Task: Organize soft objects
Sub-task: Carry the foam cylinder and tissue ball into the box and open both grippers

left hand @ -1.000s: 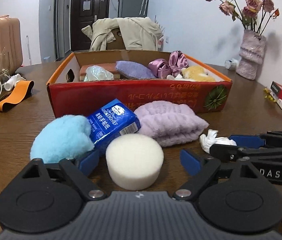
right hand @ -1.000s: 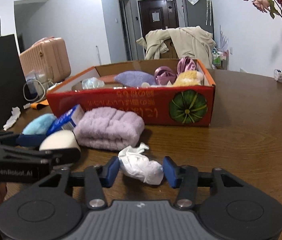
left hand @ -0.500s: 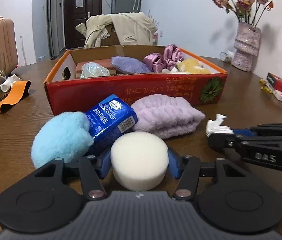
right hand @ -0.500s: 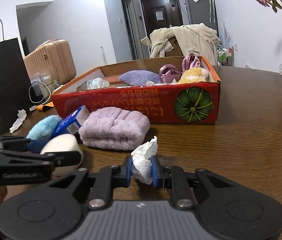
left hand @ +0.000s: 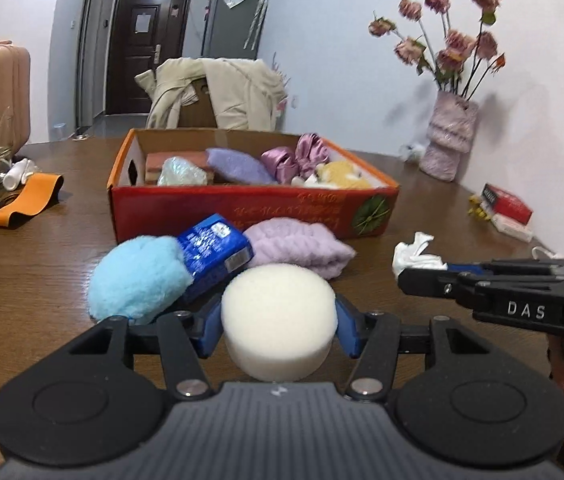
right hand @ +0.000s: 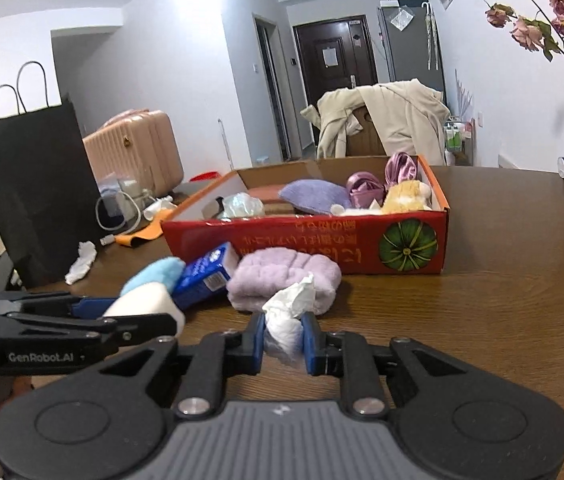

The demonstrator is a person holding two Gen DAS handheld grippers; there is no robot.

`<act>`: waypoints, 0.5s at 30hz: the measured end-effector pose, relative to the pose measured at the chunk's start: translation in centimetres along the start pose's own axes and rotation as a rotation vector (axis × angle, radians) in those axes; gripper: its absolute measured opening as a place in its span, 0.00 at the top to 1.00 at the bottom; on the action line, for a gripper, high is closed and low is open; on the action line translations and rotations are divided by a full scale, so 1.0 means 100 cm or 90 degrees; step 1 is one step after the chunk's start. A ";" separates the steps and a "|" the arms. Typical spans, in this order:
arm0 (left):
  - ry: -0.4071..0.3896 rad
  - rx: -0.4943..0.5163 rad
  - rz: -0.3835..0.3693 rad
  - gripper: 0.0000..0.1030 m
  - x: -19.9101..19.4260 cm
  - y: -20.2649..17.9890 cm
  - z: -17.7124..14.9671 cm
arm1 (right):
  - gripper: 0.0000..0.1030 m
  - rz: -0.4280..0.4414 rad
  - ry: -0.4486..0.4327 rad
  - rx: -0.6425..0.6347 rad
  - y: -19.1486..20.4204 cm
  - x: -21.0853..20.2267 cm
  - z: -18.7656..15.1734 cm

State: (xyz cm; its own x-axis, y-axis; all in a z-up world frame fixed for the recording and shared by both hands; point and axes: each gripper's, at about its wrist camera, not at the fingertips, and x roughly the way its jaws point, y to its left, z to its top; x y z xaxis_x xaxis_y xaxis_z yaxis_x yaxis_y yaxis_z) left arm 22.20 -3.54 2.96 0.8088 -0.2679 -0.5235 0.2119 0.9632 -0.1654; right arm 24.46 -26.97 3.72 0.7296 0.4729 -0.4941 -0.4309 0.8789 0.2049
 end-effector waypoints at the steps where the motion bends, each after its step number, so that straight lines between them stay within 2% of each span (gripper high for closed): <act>1: -0.012 -0.001 -0.012 0.45 -0.004 0.001 0.004 | 0.82 0.001 -0.001 0.008 0.000 -0.001 0.001; 5: -0.057 0.025 -0.021 0.45 -0.011 0.010 0.026 | 0.82 0.017 -0.012 0.018 0.004 0.000 0.013; 9: -0.085 0.045 0.009 0.45 0.004 0.031 0.062 | 0.82 0.049 -0.024 0.031 -0.001 0.013 0.049; 12: -0.071 0.040 0.025 0.45 0.035 0.053 0.094 | 0.82 0.062 -0.023 0.019 -0.005 0.041 0.089; 15: -0.048 0.075 0.052 0.45 0.069 0.064 0.118 | 0.82 0.069 0.006 -0.010 -0.005 0.092 0.127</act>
State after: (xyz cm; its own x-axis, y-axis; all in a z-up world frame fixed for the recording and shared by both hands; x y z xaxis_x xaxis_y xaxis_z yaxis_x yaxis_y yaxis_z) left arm 35.62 1.05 8.14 0.8639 -0.1899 -0.4664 0.2027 0.9790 -0.0231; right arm 38.12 -22.30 9.80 0.6736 0.5642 -0.4773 -0.5154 0.8215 0.2437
